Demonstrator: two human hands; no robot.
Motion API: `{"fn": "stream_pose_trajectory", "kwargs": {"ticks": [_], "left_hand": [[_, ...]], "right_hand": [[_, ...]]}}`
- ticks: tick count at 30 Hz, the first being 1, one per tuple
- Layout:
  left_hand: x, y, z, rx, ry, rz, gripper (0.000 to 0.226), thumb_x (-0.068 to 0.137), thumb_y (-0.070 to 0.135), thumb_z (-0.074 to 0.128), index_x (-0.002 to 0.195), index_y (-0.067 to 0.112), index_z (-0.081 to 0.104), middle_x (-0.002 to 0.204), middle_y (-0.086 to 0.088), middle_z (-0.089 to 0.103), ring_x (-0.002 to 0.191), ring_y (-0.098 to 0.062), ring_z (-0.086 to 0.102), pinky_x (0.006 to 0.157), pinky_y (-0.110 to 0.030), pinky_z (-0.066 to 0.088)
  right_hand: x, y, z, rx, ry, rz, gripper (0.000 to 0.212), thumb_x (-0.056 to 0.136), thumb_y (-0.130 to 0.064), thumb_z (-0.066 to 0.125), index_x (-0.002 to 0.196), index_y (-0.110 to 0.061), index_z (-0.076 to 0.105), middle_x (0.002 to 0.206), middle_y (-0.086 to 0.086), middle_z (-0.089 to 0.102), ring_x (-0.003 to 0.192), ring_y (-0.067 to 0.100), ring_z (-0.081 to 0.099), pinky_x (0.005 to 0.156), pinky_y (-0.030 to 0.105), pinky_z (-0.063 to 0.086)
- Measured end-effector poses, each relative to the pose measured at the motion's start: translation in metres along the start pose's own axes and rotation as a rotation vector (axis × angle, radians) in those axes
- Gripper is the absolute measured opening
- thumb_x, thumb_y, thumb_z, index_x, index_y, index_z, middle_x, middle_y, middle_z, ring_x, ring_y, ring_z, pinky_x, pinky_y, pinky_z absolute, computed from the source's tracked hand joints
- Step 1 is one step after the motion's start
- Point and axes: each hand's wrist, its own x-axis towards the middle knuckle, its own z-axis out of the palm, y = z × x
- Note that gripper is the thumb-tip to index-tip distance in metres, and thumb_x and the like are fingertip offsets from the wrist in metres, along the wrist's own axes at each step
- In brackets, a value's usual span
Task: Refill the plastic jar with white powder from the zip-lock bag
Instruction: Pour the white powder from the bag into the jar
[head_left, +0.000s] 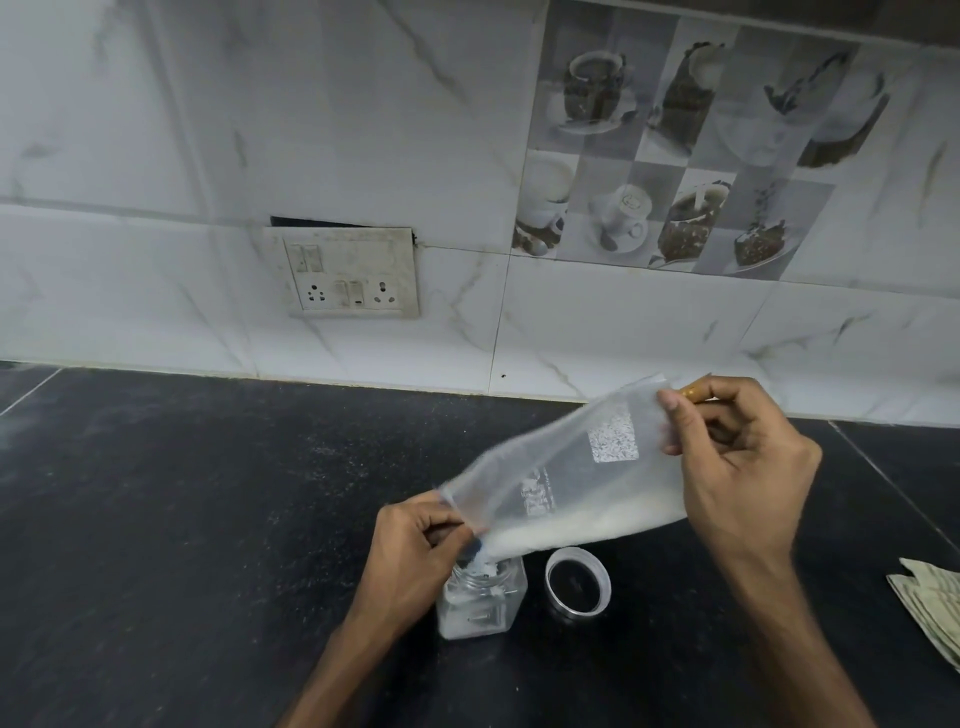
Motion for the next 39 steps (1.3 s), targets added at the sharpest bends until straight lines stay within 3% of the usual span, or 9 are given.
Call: {"fn": "stream_pose_trajectory", "kwargs": {"ticks": [3,10,17,19,23,26,31,36,39], "left_hand": [[0.0,0.0,0.001,-0.026,-0.016,0.013,0.01,0.077,0.002,0.078,0.079,0.012,0.081,0.082,0.0,0.075,0.071,-0.011,0.072,0.06,-0.013,0.055],[0.001,0.0,0.0,-0.009,0.003,0.008,0.011,0.076,0.003,0.079,0.075,0.015,0.081,0.08,0.003,0.074,0.064,-0.009,0.07,0.055,-0.016,0.054],[0.0,0.002,0.001,-0.02,-0.009,-0.01,0.011,0.076,0.0,0.078,0.073,0.01,0.08,0.071,0.0,0.073,0.06,0.0,0.067,0.055,-0.012,0.051],[0.0,0.002,0.001,-0.028,-0.015,0.004,0.011,0.077,0.0,0.077,0.078,0.01,0.08,0.077,0.002,0.074,0.066,-0.002,0.07,0.058,-0.01,0.052],[0.002,0.0,0.001,-0.015,-0.014,-0.004,0.016,0.077,0.001,0.077,0.074,0.016,0.08,0.082,0.0,0.075,0.068,-0.016,0.072,0.057,-0.022,0.058],[0.003,-0.002,0.001,-0.012,-0.001,-0.01,0.01,0.076,0.006,0.079,0.074,0.015,0.08,0.08,0.0,0.076,0.066,-0.01,0.073,0.06,-0.019,0.058],[0.003,-0.002,0.001,-0.019,-0.011,-0.02,0.007,0.077,0.005,0.078,0.074,0.012,0.08,0.076,-0.007,0.074,0.064,-0.014,0.072,0.059,-0.018,0.057],[0.003,-0.001,0.0,-0.022,-0.016,0.003,0.013,0.077,0.001,0.078,0.075,0.014,0.08,0.082,0.0,0.074,0.07,-0.014,0.072,0.06,-0.012,0.054],[0.003,0.001,-0.001,0.002,-0.004,-0.01,0.012,0.077,0.003,0.078,0.069,0.012,0.079,0.074,-0.005,0.074,0.063,-0.009,0.071,0.056,-0.01,0.051]], "right_hand": [[-0.001,0.0,0.001,-0.001,-0.001,-0.012,0.009,0.086,-0.014,0.072,0.091,-0.01,0.065,0.071,0.0,0.067,0.061,0.013,0.068,0.059,0.013,0.055],[-0.003,-0.001,0.004,-0.004,0.013,-0.022,0.01,0.086,-0.013,0.072,0.092,-0.007,0.066,0.073,-0.004,0.067,0.062,0.011,0.068,0.059,0.014,0.056],[-0.001,-0.001,0.004,0.005,0.012,0.002,0.013,0.085,-0.015,0.072,0.092,-0.006,0.067,0.073,-0.003,0.068,0.061,0.012,0.068,0.058,0.016,0.056],[-0.001,-0.001,0.005,-0.005,-0.017,-0.009,0.011,0.085,-0.014,0.072,0.092,-0.007,0.067,0.073,-0.004,0.067,0.062,0.011,0.068,0.059,0.015,0.056],[0.001,0.0,0.004,0.0,0.002,0.012,0.012,0.085,-0.013,0.072,0.092,-0.005,0.067,0.074,-0.004,0.068,0.062,0.011,0.068,0.059,0.015,0.056],[0.0,0.0,0.004,0.008,-0.022,0.019,0.012,0.085,-0.014,0.072,0.092,-0.006,0.067,0.074,-0.002,0.069,0.062,0.012,0.068,0.059,0.014,0.056],[0.002,0.001,0.001,0.017,-0.01,0.055,0.016,0.084,-0.02,0.072,0.092,-0.007,0.066,0.069,-0.005,0.068,0.061,0.009,0.068,0.06,0.015,0.057],[0.001,0.007,-0.008,0.027,-0.193,0.256,0.044,0.066,-0.011,0.087,0.104,-0.019,0.068,0.091,-0.011,0.07,0.078,0.005,0.072,0.074,0.012,0.056],[0.0,0.012,-0.012,-0.03,-0.216,0.249,0.024,0.073,-0.006,0.082,0.091,-0.02,0.073,0.084,-0.011,0.074,0.079,0.004,0.072,0.077,0.018,0.059]]}}
